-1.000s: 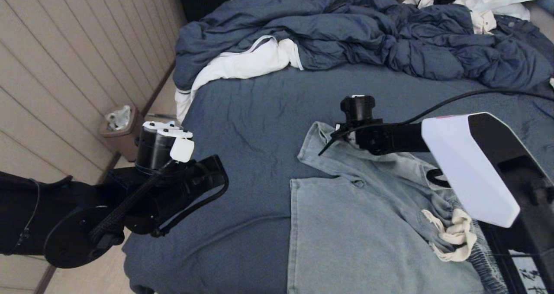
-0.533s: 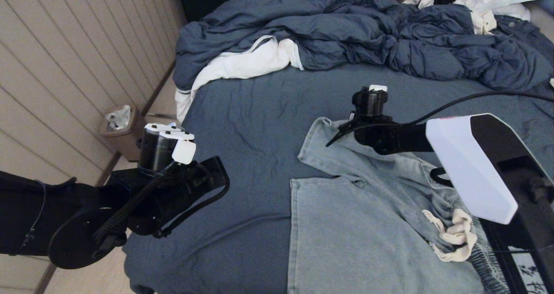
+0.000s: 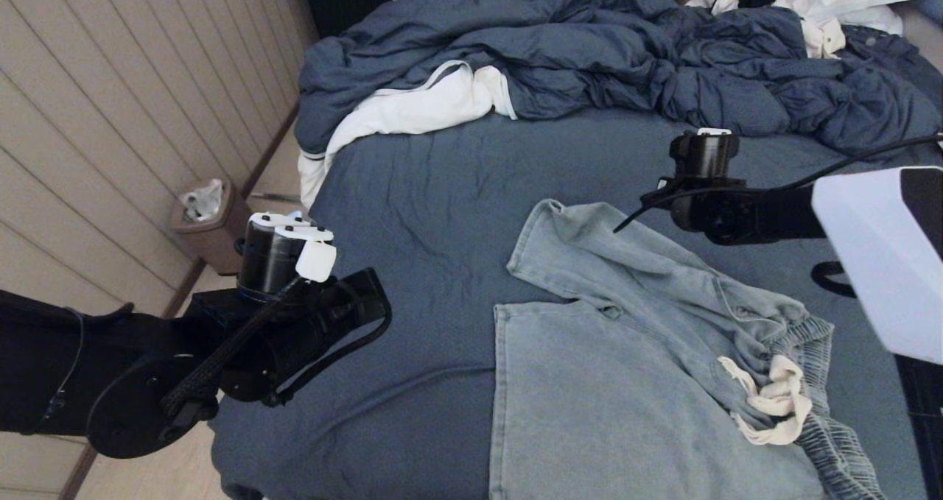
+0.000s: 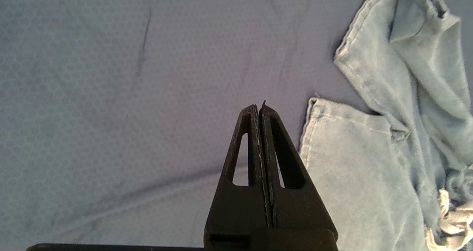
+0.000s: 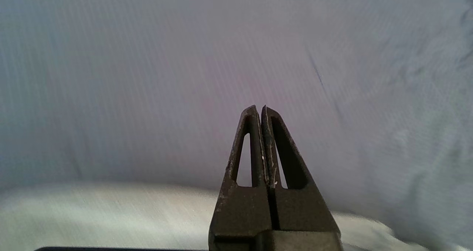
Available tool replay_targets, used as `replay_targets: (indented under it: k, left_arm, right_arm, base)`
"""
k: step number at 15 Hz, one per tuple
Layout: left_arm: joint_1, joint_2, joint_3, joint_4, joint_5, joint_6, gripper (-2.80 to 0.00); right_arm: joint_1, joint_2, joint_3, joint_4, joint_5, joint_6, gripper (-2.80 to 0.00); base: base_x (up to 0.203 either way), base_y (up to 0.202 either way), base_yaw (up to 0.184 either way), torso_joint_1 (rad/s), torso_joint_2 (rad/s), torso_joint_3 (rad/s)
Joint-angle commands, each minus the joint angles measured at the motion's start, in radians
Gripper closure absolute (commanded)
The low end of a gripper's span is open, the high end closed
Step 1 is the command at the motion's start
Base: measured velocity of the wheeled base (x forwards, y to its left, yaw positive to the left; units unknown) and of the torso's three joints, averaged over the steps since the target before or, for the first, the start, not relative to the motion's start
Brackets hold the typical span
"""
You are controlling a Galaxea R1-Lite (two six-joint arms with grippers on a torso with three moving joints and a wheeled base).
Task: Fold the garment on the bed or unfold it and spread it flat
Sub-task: Unford the blue shorts
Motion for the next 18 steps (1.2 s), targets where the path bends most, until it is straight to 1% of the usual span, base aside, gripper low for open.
replay_targets:
  k: [1, 4, 5, 6, 7, 8, 12, 13, 16, 18]
  left_arm:
    - [0.000, -0.003, 0.006, -0.003, 0.003, -0.004, 0.00]
    - [0.000, 0.001, 0.011, -0.003, 0.002, -0.004, 0.00]
    - [0.000, 0.004, 0.011, -0.003, 0.002, -0.004, 0.00]
    - [0.000, 0.006, 0.012, -0.003, 0.002, -0.004, 0.00]
    - [0.000, 0.008, 0.012, -0.003, 0.000, -0.004, 0.00]
    - [-0.001, 0.018, 0.012, -0.003, -0.005, -0.006, 0.00]
    - [-0.003, 0.023, 0.017, -0.003, -0.006, -0.012, 0.00]
    - [-0.003, 0.027, 0.017, -0.003, -0.006, -0.012, 0.00]
    - [-0.003, 0.036, 0.017, -0.006, -0.007, -0.012, 0.00]
    - [-0.003, 0.041, 0.017, -0.006, -0.006, -0.012, 0.00]
  right_arm:
    - [-0.074, -0.127, 0.071, 0.162, 0.150, 0.008, 0.00]
    - [-0.238, -0.144, 0.049, 0.407, 0.359, 0.079, 0.00]
    - [-0.289, -0.142, 0.034, 0.499, 0.449, 0.097, 0.00]
    - [-0.328, -0.138, 0.018, 0.596, 0.527, 0.108, 0.00]
    - [-0.345, -0.124, 0.004, 0.679, 0.573, 0.111, 0.00]
    - [-0.350, -0.104, -0.004, 0.720, 0.591, 0.111, 0.00]
    - [-0.349, -0.045, -0.023, 0.726, 0.594, 0.112, 0.00]
    - [-0.351, -0.049, -0.017, 0.728, 0.594, 0.112, -2.80]
    - [-0.355, -0.081, 0.016, 0.732, 0.595, 0.087, -2.80]
    - [-0.357, -0.107, 0.084, 0.731, 0.596, 0.054, -2.80]
  base:
    - [0.000, 0.000, 0.000, 0.000, 0.00, 0.000]
    - [0.000, 0.000, 0.000, 0.000, 0.00, 0.000]
    - [0.000, 0.000, 0.000, 0.000, 0.00, 0.000]
    - [0.000, 0.000, 0.000, 0.000, 0.00, 0.000]
    - [0.000, 0.000, 0.000, 0.000, 0.00, 0.000]
    - [0.000, 0.000, 0.000, 0.000, 0.00, 0.000]
    - [0.000, 0.000, 0.000, 0.000, 0.00, 0.000]
    - [0.000, 0.000, 0.000, 0.000, 0.00, 0.000]
    - [0.000, 0.000, 0.000, 0.000, 0.00, 0.000]
    - [0.000, 0.000, 0.000, 0.000, 0.00, 0.000]
